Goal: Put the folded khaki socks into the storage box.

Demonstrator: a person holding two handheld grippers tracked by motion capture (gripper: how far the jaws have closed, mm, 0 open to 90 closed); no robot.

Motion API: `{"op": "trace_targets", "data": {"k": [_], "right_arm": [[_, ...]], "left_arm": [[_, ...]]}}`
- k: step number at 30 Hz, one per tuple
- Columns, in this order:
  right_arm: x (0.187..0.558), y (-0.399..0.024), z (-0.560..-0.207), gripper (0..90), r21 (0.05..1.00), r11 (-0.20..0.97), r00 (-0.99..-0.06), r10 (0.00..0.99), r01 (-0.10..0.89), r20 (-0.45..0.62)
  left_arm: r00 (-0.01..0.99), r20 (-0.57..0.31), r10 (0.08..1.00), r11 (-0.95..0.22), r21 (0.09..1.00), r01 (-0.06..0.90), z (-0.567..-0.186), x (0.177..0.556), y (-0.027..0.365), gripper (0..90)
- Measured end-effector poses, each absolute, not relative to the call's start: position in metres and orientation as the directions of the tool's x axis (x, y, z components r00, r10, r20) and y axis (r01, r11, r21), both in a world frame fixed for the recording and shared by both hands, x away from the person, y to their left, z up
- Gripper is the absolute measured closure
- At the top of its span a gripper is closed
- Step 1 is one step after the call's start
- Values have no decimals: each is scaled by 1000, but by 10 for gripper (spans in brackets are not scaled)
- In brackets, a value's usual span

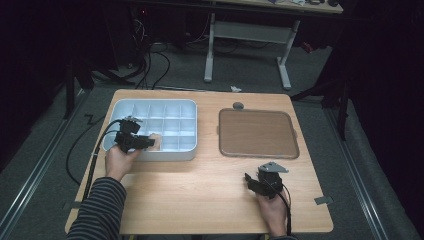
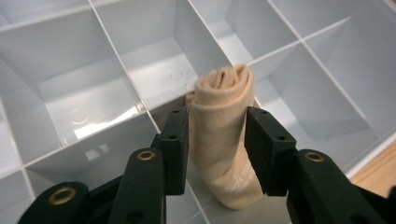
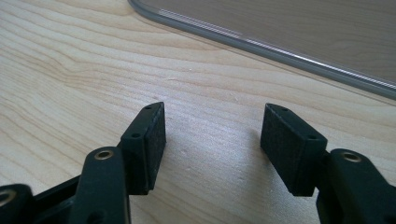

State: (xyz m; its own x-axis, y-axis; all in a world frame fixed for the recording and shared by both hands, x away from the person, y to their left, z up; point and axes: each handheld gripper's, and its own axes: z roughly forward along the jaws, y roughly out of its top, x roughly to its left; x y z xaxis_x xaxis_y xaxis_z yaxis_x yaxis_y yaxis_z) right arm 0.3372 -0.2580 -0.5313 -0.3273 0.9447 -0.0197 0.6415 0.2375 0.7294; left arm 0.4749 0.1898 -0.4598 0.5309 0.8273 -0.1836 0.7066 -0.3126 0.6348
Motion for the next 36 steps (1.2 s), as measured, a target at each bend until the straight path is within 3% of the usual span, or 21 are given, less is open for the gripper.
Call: {"op": "trace_targets", "data": {"k": [11, 22, 36], "right_arm": [[337, -258, -531, 407, 729, 237, -327, 945, 642, -19], [337, -258, -531, 405, 729, 236, -327, 945, 642, -18], [337, -258, -531, 405, 729, 237, -327, 945, 642, -18]], "left_arm": [[488, -165, 857, -262, 676, 689, -451, 477, 182, 635], [462, -163, 872, -255, 654, 712, -458, 482, 176, 770], [462, -118, 879, -306, 604, 736, -470, 487, 175, 801]]}}
